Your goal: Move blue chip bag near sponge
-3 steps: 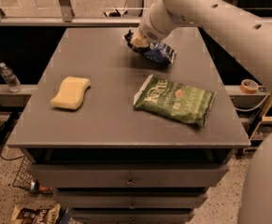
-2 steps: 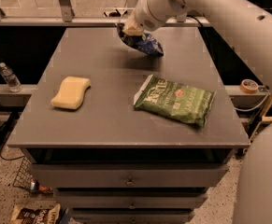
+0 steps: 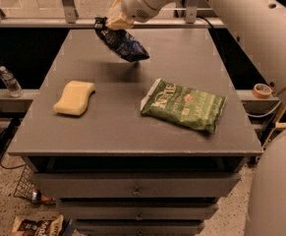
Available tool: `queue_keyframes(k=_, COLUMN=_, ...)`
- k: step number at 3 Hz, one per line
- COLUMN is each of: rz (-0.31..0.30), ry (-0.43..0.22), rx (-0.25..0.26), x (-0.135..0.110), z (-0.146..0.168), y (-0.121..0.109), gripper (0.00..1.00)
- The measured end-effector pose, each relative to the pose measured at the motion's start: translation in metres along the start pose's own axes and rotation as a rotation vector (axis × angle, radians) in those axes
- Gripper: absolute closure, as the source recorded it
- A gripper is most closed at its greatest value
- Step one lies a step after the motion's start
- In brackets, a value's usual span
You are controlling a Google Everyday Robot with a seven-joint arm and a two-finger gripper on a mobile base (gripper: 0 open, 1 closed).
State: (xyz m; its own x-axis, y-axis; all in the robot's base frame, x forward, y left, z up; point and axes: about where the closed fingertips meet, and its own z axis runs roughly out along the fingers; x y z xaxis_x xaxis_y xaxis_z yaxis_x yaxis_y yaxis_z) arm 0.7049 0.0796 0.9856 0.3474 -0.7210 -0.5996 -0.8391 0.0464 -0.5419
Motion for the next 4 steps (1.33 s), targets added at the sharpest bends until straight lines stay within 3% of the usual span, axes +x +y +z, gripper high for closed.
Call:
queue_keyframes(k=2, rz=-0.017, ry=-0.005, rx=-0.023, x=-0.005, z=0.006, y=0.007, gripper=1.00)
queue_keyframes(k=4, rz=-0.159, ry=-0.047, rx=-0.127, x=-0.064, z=0.027, y=0.058, gripper=1.00)
